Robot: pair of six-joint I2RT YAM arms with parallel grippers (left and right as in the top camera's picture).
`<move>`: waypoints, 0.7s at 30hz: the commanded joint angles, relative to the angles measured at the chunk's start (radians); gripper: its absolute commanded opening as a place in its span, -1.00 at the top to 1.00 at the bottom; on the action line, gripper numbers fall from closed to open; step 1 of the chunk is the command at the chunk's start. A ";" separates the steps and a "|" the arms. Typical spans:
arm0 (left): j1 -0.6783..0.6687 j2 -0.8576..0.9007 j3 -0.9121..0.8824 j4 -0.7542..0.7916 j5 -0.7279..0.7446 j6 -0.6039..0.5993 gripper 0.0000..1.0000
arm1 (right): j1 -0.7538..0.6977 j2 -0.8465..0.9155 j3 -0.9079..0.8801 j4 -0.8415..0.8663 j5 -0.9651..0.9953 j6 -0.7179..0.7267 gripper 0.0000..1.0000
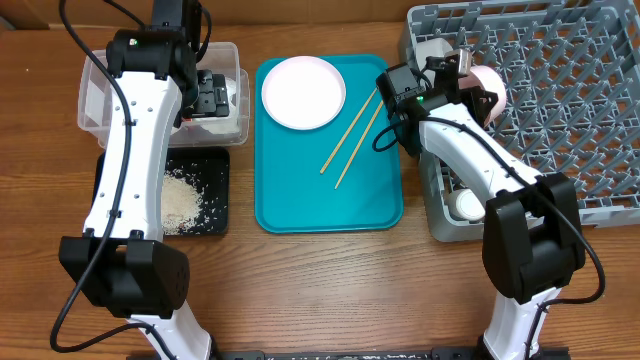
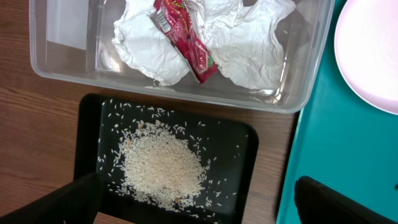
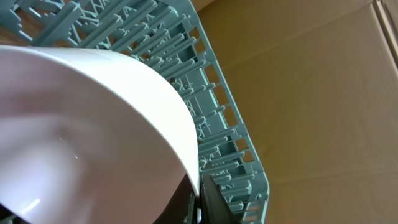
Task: Sort waste into correct bins and load items into the dishwasher
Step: 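Carry the pink bowl into the dish rack and release it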
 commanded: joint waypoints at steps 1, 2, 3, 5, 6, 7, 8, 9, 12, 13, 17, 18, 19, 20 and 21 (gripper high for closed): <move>0.003 -0.027 0.021 -0.002 -0.014 -0.006 -1.00 | 0.029 0.011 0.000 -0.029 -0.035 -0.001 0.92; 0.003 -0.027 0.021 -0.002 -0.014 -0.006 -1.00 | 0.041 0.010 0.000 -0.040 -0.036 -0.001 0.92; 0.003 -0.027 0.021 -0.002 -0.014 -0.006 -1.00 | 0.055 0.010 0.000 -0.060 -0.040 0.000 0.92; 0.003 -0.027 0.021 -0.002 -0.014 -0.006 -1.00 | 0.078 0.010 0.000 -0.089 -0.055 -0.001 0.84; 0.003 -0.027 0.021 -0.002 -0.014 -0.006 -1.00 | 0.088 0.010 0.000 -0.098 -0.063 0.000 0.73; 0.003 -0.027 0.021 -0.002 -0.014 -0.006 -1.00 | 0.099 0.010 0.000 -0.108 -0.072 0.000 0.62; 0.003 -0.027 0.021 -0.002 -0.014 -0.006 -1.00 | 0.107 0.010 0.000 -0.116 -0.077 0.000 0.47; 0.003 -0.027 0.021 -0.002 -0.014 -0.006 -1.00 | 0.114 0.010 0.000 -0.122 -0.080 0.000 0.33; 0.003 -0.027 0.021 -0.002 -0.014 -0.006 -1.00 | 0.131 0.010 0.001 -0.134 -0.092 0.000 -0.41; 0.003 -0.027 0.021 -0.002 -0.014 -0.006 -1.00 | 0.132 0.010 0.002 -0.133 -0.092 0.000 -0.61; 0.003 -0.027 0.021 -0.002 -0.014 -0.006 -1.00 | 0.124 0.006 0.060 -0.138 -0.237 -0.006 -1.00; 0.003 -0.027 0.021 -0.002 -0.014 -0.006 -1.00 | 0.118 0.002 0.088 -0.145 -0.310 -0.024 -1.00; 0.003 -0.027 0.021 -0.002 -0.014 -0.006 -1.00 | 0.109 -0.006 0.135 -0.150 -0.429 -0.057 -1.00; 0.003 -0.027 0.021 -0.002 -0.014 -0.006 -1.00 | 0.103 -0.011 0.164 -0.154 -0.491 -0.065 -1.00; 0.003 -0.027 0.021 -0.002 -0.014 -0.006 -1.00 | 0.096 -0.017 0.204 -0.161 -0.565 -0.073 -1.00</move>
